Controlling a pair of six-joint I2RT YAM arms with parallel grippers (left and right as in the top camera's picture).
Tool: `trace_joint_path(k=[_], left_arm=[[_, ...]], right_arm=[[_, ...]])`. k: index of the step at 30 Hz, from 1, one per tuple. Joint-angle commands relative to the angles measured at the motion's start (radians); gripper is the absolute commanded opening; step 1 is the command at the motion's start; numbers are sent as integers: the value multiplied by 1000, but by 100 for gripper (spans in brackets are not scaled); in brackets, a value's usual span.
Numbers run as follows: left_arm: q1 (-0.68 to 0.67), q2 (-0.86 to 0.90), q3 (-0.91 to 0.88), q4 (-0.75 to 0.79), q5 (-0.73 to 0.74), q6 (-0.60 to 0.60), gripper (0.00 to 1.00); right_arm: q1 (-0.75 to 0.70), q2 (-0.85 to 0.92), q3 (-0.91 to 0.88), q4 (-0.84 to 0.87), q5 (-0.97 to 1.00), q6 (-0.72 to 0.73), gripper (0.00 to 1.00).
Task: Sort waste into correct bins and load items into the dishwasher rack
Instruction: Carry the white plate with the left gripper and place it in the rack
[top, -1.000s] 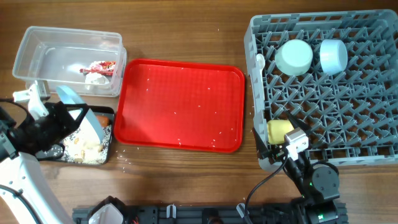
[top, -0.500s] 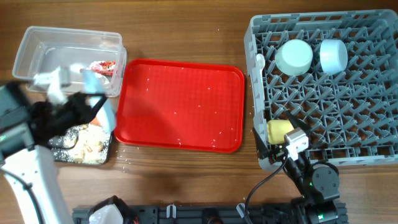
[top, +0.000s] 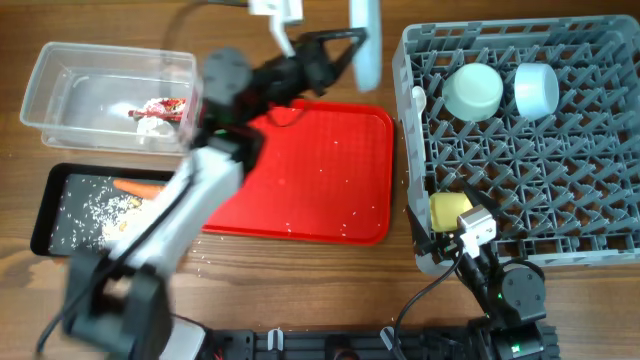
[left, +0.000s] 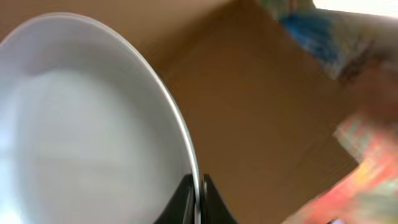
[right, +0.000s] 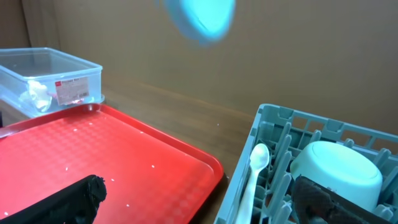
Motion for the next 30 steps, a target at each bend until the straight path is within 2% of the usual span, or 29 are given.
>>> trace_joint_path(k=[1,5,9,13,16,17,25,30], left_arm=[[-64,179,10,156,-134,-411,4],[-126,320,82,214,-121,-542,4],[-163,333,92,202,-114,-536,4],[-165,334,92,91,-119,-494,4],[-160,333,105,226,-94,-438,4],[-153,332,126,228,-89,-438,4],[-160,331,199,49,-66,-399,4],[-166,331,199,-143,-126,-296,4]], right_arm=[[-2,-5,-1,3,6,15,100],[-2,-5,-1,3,6,15,100],[-2,-5,-1,3,6,15,100],[-2,-5,-1,3,6,15,100],[-2,-5,-1,3,6,15,100],[-2,-5,-1,3,6,15,100],[-2,-5,-1,3,6,15,100],[-2,-5,-1,3,6,15,100]])
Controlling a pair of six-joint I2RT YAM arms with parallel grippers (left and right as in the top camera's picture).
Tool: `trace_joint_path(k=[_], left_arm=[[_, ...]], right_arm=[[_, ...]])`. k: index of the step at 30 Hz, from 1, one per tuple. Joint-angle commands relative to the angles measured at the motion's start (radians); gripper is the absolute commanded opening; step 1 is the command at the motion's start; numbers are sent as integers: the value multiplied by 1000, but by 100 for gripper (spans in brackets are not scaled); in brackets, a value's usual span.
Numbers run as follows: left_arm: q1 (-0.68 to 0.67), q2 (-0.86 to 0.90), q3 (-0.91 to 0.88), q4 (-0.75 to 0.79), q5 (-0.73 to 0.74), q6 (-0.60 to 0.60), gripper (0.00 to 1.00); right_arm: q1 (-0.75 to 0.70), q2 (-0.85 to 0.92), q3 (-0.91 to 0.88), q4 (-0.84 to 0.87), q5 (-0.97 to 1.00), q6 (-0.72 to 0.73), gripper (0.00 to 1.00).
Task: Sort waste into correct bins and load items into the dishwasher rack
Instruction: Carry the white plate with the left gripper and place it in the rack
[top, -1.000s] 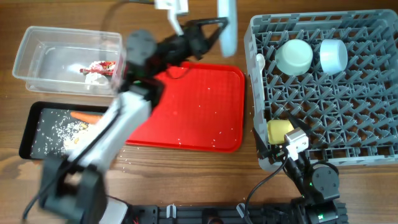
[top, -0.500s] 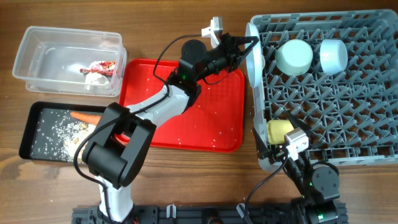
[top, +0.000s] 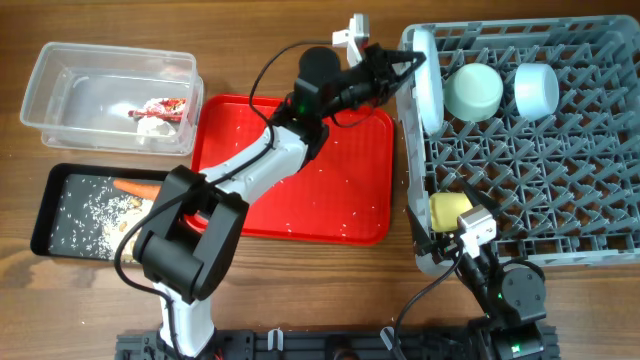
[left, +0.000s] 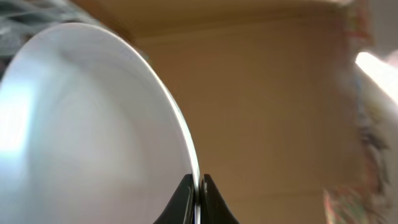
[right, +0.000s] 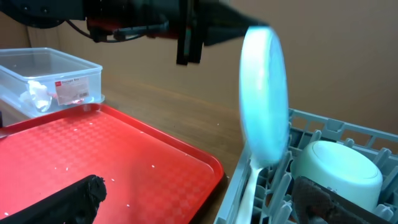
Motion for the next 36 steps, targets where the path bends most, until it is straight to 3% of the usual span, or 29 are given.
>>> trace_joint_path(k=[1,3,4,6,9,15,19,23,25,29,32,36], left_arm=[[-6,-7,16,-64,-46,133,17],[0,-8,16,-70,-37,243,77],[5,-9,16,-70,-26,266,99],[25,-24,16,-115,-16,282,99],[79,-86,16,-317,-18,391,99],[227,-362,16,-963,-138,678,100],[286,-591,16,-1357,-359,862,100],[286,-724,16,-1493,-421,885,100],[290,-773,16,-1581,-518,947,100],[306,-879,11,-1723,-644,941,100],[309,-970,-18,-1708,-696,986,100],[370,-1174,-195,-1491,-662,1205,100]], right_arm=[[-2,-5,-1,2,6,14,100],[-2,-5,-1,2,6,15,99],[-2,-5,-1,2,6,15,100],[-2,-5,-1,2,6,14,100],[-2,-5,-1,2,6,15,100],[-2,-5,-1,2,6,14,100],[-2,-5,-1,2,6,14,100],[-2,-5,-1,2,6,15,99],[-2,-5,-1,2,6,15,100],[-2,-5,-1,2,6,14,99],[-2,-5,-1,2,6,15,100],[-2,-5,-1,2,6,14,100]])
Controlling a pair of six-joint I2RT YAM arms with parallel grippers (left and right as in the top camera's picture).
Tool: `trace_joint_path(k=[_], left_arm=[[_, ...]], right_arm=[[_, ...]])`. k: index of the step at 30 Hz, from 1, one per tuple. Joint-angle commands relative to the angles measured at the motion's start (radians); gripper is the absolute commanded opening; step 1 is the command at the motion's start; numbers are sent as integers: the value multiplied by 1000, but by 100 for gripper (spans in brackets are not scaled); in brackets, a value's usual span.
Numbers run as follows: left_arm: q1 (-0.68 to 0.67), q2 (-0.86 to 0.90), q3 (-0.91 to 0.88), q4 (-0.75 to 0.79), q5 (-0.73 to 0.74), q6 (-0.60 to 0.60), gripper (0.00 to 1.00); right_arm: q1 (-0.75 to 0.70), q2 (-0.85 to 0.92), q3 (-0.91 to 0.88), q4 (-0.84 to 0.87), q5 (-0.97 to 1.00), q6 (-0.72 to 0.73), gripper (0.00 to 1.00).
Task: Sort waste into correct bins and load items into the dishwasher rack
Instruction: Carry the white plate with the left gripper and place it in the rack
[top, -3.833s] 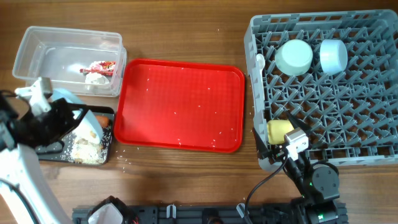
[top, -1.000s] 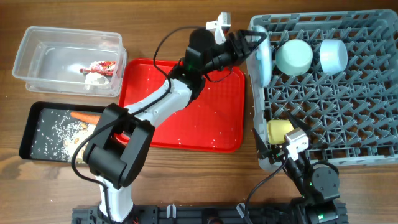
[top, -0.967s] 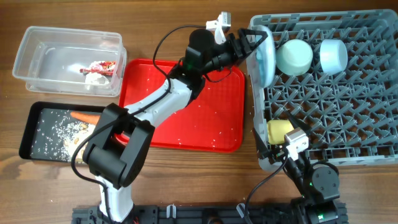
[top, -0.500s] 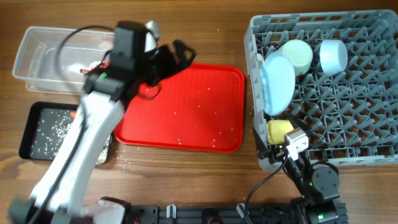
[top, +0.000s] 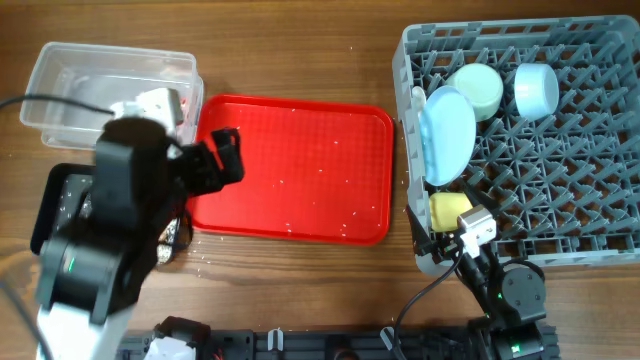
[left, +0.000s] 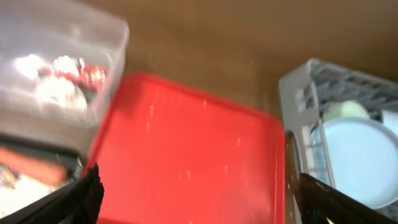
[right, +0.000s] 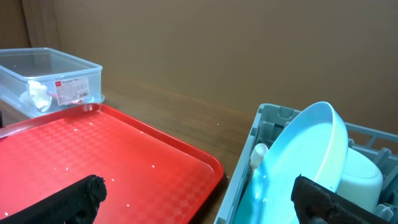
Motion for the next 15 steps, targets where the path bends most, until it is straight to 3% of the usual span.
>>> trace_joint_path(k=[1,7,11,15], left_arm=[[82,-191,-190,148,17,219,100],[220,-541,-607,402,113,238,100],[229,-754,-866,554,113,232,100],[229,-869,-1013,634,113,230,100]], right_arm=[[-2,-5,-1,2,6,14,100],[-2,-5,-1,2,6,15,100],[-2,-5,-1,2,6,15,100],[-2,-5,-1,2,6,15,100]])
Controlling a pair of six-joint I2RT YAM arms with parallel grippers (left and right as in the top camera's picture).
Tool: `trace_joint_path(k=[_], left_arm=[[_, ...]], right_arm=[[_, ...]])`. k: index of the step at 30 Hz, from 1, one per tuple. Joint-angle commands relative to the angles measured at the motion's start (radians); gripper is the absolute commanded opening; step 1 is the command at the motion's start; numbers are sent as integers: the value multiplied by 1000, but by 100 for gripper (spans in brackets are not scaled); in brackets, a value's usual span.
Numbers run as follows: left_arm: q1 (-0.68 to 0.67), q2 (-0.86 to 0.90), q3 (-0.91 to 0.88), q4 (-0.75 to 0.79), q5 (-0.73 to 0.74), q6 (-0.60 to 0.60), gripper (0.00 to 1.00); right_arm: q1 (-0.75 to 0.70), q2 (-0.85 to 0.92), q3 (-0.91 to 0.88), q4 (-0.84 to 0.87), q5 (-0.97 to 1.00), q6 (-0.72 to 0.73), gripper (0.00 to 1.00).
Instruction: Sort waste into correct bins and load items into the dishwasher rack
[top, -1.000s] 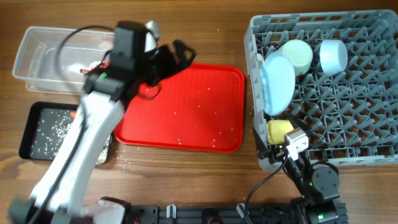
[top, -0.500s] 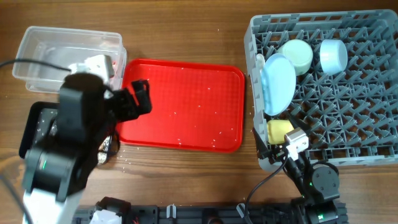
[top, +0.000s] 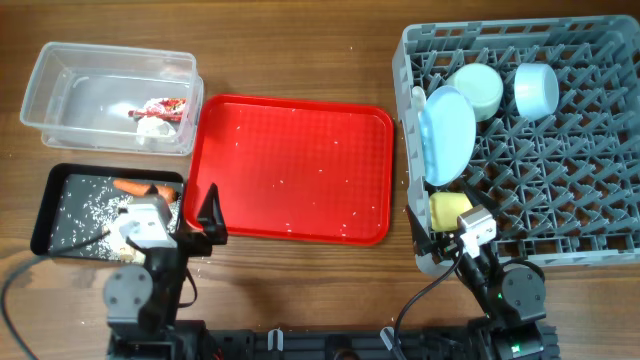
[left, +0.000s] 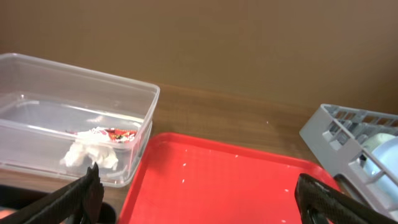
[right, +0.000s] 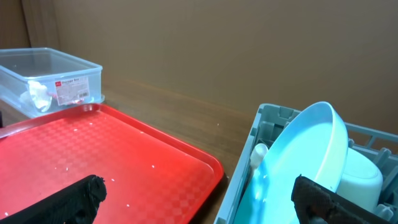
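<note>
A light blue plate (top: 445, 135) stands on edge in the left rows of the grey dishwasher rack (top: 600, 240); the right wrist view shows the plate (right: 305, 163) close by. The rack also holds two pale bowls (top: 475, 90), a yellow cup (top: 450, 209) and a white spoon (top: 418, 99). My left gripper (top: 206, 216) sits open and empty at the red tray's (top: 290, 170) front left corner, and the tray (left: 230, 186) lies between its fingers (left: 87, 193). My right gripper (top: 458, 236) rests open and empty by the rack's front left corner.
A clear bin (top: 110, 95) at the back left holds a crumpled wrapper (top: 158, 110). A black tray (top: 70, 215) in front of it holds rice and a carrot (top: 135, 187). Scattered crumbs lie on the red tray.
My left arm was raised and blurred over the tray's left side. It is now folded low at the table's front left, its wrist camera looking level across the tray. The plate and right arm are unchanged.
My left gripper held the blue plate by its rim above the tray's far edge, then held it at the rack's left side. Later the plate stood in the rack and the gripper was open and away from it. Now the left arm rests at the front.
</note>
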Motion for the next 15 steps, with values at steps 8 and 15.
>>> trace_joint_path(k=[8,15], left_arm=[[8,-166,-307,197,16,19,100],[8,-166,-338,259,15,19,100]], right_arm=[[-2,-5,-1,2,6,14,100],[-2,-5,-1,2,6,14,100]])
